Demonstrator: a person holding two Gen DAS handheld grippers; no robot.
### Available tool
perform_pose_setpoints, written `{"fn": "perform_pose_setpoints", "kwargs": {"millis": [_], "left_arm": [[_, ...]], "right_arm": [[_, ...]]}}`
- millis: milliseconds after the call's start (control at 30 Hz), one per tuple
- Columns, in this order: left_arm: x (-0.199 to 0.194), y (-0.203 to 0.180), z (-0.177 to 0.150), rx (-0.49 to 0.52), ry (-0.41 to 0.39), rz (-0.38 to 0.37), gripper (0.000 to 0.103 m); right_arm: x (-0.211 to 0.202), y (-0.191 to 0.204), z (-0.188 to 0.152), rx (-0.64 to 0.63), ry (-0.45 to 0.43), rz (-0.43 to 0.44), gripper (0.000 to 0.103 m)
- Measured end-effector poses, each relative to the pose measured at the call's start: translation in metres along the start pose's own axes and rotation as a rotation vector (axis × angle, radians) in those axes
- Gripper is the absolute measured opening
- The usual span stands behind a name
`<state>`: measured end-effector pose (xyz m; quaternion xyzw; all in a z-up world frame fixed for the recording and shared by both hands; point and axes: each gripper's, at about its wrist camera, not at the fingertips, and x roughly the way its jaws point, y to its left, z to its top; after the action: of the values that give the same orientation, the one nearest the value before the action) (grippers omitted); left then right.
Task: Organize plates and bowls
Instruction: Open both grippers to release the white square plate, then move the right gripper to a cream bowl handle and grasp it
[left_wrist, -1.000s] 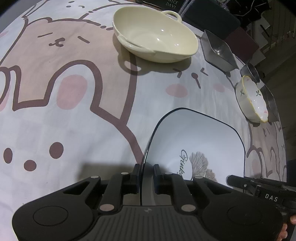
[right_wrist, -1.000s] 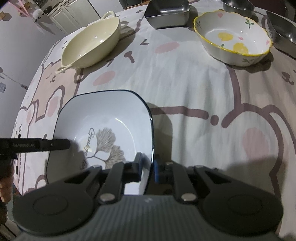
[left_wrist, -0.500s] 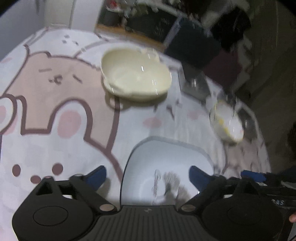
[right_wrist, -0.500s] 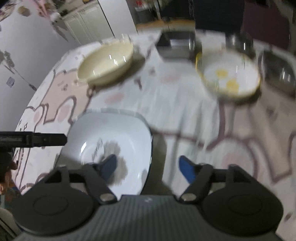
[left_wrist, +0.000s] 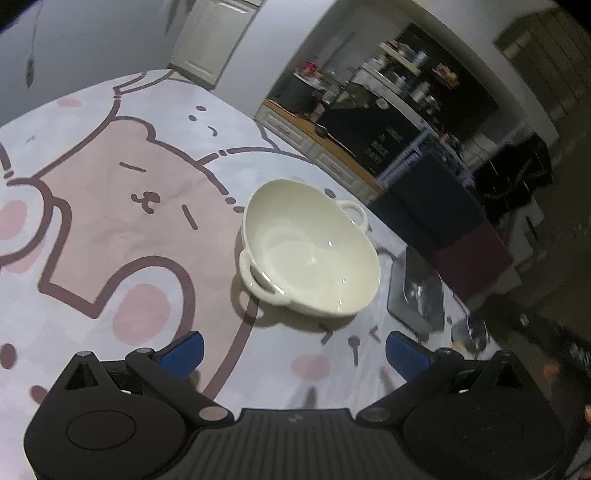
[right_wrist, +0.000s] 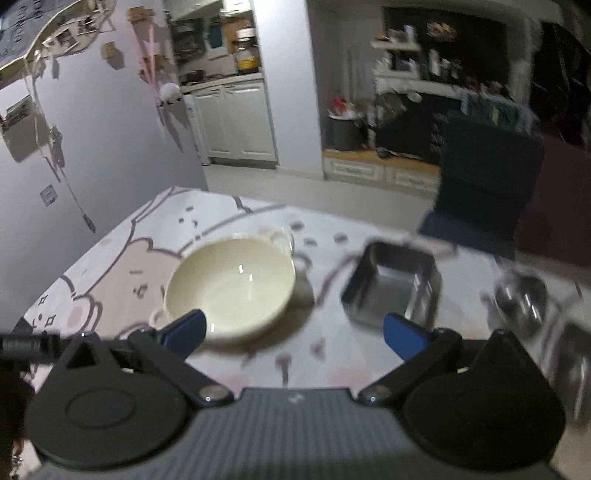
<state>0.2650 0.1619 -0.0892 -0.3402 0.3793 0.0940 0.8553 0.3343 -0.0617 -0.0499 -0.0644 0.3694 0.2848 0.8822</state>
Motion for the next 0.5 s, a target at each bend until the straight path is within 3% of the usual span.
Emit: {"fn": "perform_pose_setpoints", "kwargs": {"millis": [167, 267, 333, 400, 500], "left_arm": [[0.020, 0.001, 0.005, -0.122, 0.017, -0.010, 0.103], [0.028, 0.003, 0.008, -0.159, 0.017, -0.026, 0.103], [0.034, 0.005, 0.010, -0.167, 0.013, -0.018, 0.103], [0.039, 0.009, 0.012, -0.170, 0.008, 0.001, 0.103], [0.045, 0.014, 0.016, -0.193, 0.017, 0.007, 0.103]], "right_arm": [[0.052, -0.001, 0.051, -0.118, -0.006, 0.024, 0.103], [0.090, 0.000, 0.079, -0.174, 0.017, -0.023, 0.102], [0.116, -0.003, 0.095, -0.151, 0.053, 0.007, 0.093], [0.145, -0.012, 0.110, -0.079, 0.097, 0.040, 0.073], [0.182, -0.021, 0.121, -0.033, 0.142, 0.036, 0.056]]}}
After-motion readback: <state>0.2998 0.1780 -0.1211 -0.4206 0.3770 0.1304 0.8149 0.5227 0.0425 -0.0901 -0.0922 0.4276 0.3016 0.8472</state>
